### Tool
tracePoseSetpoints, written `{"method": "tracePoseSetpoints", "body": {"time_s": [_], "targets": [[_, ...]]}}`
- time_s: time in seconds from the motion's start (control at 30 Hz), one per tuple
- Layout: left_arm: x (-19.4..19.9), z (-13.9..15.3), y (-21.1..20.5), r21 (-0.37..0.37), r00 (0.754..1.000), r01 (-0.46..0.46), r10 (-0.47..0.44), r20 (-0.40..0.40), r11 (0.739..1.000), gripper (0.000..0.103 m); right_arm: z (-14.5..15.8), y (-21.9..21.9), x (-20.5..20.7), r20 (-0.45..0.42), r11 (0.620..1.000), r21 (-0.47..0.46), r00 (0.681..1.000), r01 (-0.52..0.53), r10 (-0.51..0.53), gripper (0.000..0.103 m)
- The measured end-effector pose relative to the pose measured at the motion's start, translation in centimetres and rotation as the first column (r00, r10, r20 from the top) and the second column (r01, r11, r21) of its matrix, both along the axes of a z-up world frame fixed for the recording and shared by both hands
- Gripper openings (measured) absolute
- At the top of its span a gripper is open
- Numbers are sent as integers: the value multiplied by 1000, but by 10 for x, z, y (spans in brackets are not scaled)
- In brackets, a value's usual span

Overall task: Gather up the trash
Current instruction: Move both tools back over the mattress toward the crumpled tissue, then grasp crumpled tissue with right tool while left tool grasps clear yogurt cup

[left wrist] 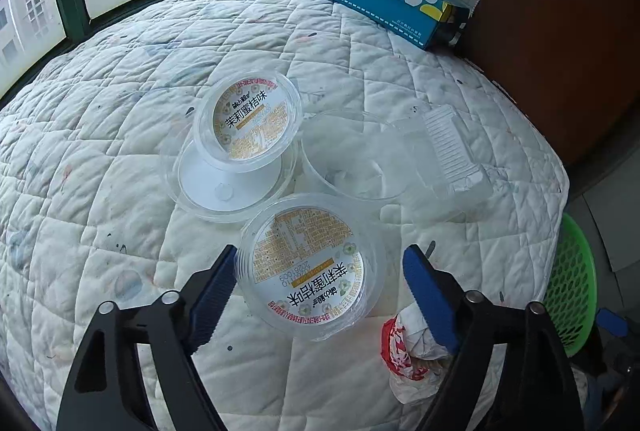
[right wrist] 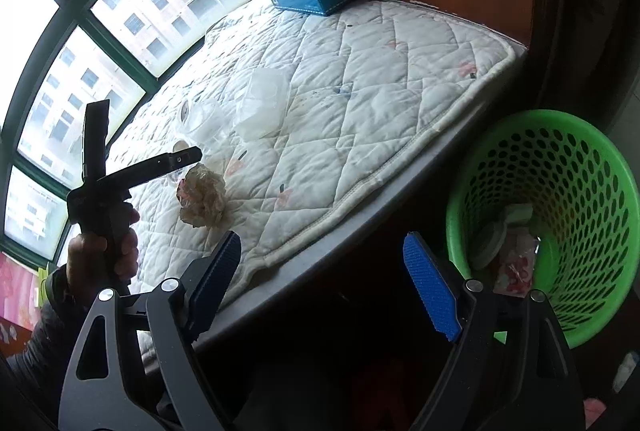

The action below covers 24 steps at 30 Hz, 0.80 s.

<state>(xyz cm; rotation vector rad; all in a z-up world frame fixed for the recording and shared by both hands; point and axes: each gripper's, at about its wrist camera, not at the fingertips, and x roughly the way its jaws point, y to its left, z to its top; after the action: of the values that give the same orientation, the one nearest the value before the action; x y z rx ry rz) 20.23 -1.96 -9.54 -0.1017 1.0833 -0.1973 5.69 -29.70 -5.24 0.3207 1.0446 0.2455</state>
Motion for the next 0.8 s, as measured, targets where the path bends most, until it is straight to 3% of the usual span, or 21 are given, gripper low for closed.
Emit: {"method": "tracePoseSetpoints", "body": {"time_s": [0.17, 0.8], "targets": [[-2, 3, 6, -30, 1000, -9, 9, 1, 1000, 67, 1, 13, 3, 6, 999, -11, 999, -36, 36, 83], [-31, 57, 65, -84, 985, -115, 124, 116, 990, 66, -15, 111, 44, 22, 976, -14, 975, -219, 220, 79]]}}
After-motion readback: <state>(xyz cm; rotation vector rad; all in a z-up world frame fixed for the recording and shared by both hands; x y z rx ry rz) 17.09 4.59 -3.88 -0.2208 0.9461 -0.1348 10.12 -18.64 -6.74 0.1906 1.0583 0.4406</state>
